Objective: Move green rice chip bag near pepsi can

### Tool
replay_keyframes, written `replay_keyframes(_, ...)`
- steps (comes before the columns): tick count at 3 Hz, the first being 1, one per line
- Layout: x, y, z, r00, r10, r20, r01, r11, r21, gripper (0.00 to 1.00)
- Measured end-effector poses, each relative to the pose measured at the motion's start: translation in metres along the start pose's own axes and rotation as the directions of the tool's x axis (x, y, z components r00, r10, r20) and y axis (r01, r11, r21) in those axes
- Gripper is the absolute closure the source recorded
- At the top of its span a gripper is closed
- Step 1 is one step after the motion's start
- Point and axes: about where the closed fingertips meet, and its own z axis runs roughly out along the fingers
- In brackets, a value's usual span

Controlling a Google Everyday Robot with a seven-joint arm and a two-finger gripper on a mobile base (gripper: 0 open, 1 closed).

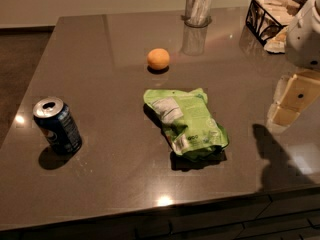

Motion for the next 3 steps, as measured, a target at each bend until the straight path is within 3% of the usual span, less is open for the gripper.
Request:
replay_keyframes(2,-0.008,-0.001,0.010,0.999,0.021,0.026,-0.020,0.9998,-0.007,0.00)
replay_keyframes(3,-0.021,0.003,0.032,0.998,0.042,0.051,-0.041,0.9986,-0.034,0.00)
